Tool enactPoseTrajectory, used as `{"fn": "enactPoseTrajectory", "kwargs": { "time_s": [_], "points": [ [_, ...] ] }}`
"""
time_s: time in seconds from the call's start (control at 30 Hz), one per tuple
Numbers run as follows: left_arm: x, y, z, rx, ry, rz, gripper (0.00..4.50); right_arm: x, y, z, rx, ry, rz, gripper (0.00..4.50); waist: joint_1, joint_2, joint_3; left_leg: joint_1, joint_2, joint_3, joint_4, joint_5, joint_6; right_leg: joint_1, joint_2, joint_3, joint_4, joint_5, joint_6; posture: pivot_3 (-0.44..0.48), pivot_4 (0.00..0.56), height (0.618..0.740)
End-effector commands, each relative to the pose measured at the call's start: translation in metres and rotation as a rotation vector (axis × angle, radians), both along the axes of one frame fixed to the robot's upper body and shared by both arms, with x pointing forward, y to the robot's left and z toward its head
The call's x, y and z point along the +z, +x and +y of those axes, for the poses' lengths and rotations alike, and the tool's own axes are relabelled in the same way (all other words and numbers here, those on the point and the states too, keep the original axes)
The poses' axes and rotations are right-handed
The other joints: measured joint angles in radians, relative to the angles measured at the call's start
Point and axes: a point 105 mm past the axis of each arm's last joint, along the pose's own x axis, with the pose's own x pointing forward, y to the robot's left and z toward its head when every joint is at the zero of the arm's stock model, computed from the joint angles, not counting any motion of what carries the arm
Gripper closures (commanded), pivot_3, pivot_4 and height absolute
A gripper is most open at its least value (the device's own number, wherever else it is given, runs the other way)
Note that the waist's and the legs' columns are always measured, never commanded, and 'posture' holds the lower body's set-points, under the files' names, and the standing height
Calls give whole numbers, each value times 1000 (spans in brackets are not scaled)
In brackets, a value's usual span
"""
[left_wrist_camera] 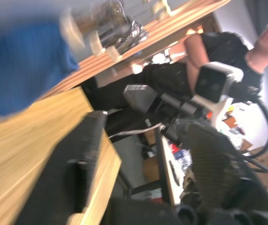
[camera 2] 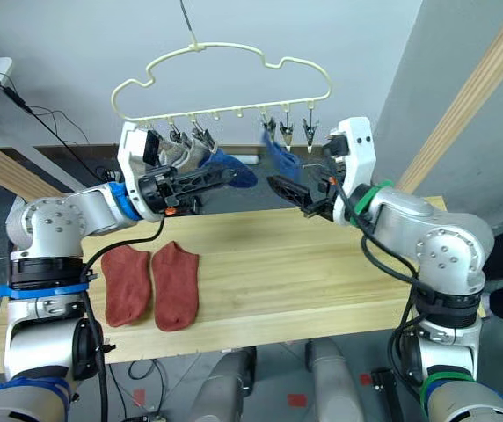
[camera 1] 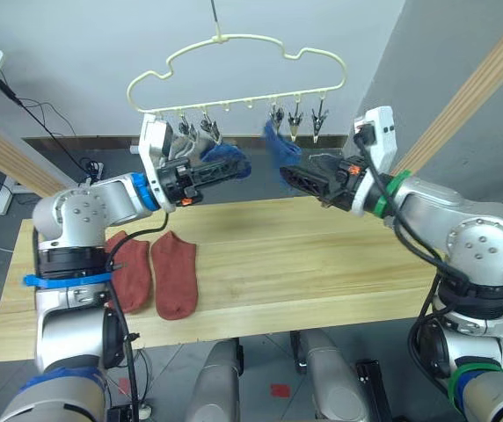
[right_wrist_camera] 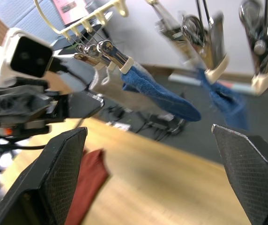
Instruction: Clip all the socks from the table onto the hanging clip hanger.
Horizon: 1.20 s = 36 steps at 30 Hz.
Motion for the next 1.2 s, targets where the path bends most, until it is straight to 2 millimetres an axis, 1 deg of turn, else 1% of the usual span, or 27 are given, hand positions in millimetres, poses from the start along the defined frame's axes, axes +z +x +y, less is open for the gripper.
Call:
{"fn": "enactPoseTrajectory", "kwargs": {
  "time_s": [0.03,0.07,0.13,0.23,0.37,0.4,0.53,0.6,0.67,0.73,0.8,0.9,0.97,1.03,1.1,1.2],
  "points": [
    [16,-23,12,-16,64,-91,85,16,-1,6,-129,-36,-184,0,-1,0,0,0,0,0,0,0,0,0,0,0,0,0,0,-40,392,740],
    [18,-29,15,-19,83,-101,16,19,0,6,-175,-57,-229,0,-4,0,0,0,0,1,0,0,-1,-1,0,1,-1,0,0,-40,392,740],
    [27,-42,19,-54,93,-113,16,23,-1,14,-194,-54,-284,0,-2,0,0,-2,0,1,-1,1,-2,-4,0,2,0,0,0,-32,395,740],
    [35,-50,22,-81,91,-111,16,24,0,21,-208,-42,-315,0,1,0,0,-4,1,1,-1,1,-2,-7,0,1,0,0,0,-17,397,740],
    [49,-51,31,-66,83,-149,16,24,11,27,-264,-20,-326,0,3,0,0,-4,0,2,0,2,-3,-7,0,1,1,0,0,-12,396,740],
    [54,-50,35,-45,75,-171,16,23,17,26,-306,-18,-326,0,3,0,0,-4,0,2,0,2,-3,-7,0,1,1,0,0,-12,396,740],
    [66,-49,45,19,79,-260,16,26,20,31,-318,10,-349,0,5,0,0,-4,0,2,-1,2,-3,-7,0,1,1,0,0,-14,396,740],
    [77,-45,52,77,58,-314,16,26,21,35,-316,13,-354,0,5,0,0,-4,0,2,-1,2,-3,-8,0,2,0,0,0,-13,396,740],
    [83,-43,54,120,61,-370,16,25,21,38,-312,15,-357,0,5,0,0,-5,1,2,-1,2,-3,-8,0,2,0,0,0,-10,394,740],
    [93,-40,56,238,51,-472,16,25,23,40,-317,22,-356,0,5,0,0,-5,1,3,-1,2,-3,-8,-1,2,0,0,0,-7,392,740],
    [86,-43,51,279,130,-505,16,24,24,39,-321,22,-354,0,6,0,0,-5,1,2,-1,2,-3,-8,-1,2,0,0,0,-1,391,740],
    [81,-55,48,223,121,-422,16,22,23,38,-315,18,-349,0,8,0,0,-5,1,2,-1,2,-3,-8,-1,2,0,0,0,8,390,740],
    [88,-63,50,228,89,-436,16,22,24,38,-314,23,-348,0,8,0,0,-5,0,3,-1,2,-3,-8,-1,2,1,0,0,12,388,740],
    [88,-71,48,217,104,-451,16,23,25,37,-319,27,-351,0,7,-1,0,-5,0,4,0,0,0,-8,-1,3,1,0,0,13,385,740],
    [87,-73,46,213,115,-452,16,23,26,37,-321,28,-352,0,7,-1,0,-4,-1,5,-1,0,0,-8,-1,5,2,0,0,14,382,740],
    [90,-80,47,223,100,-465,16,29,29,36,-352,46,-365,0,7,-1,0,-4,-1,6,0,0,1,-8,-1,6,2,0,0,20,374,740]
  ]
}}
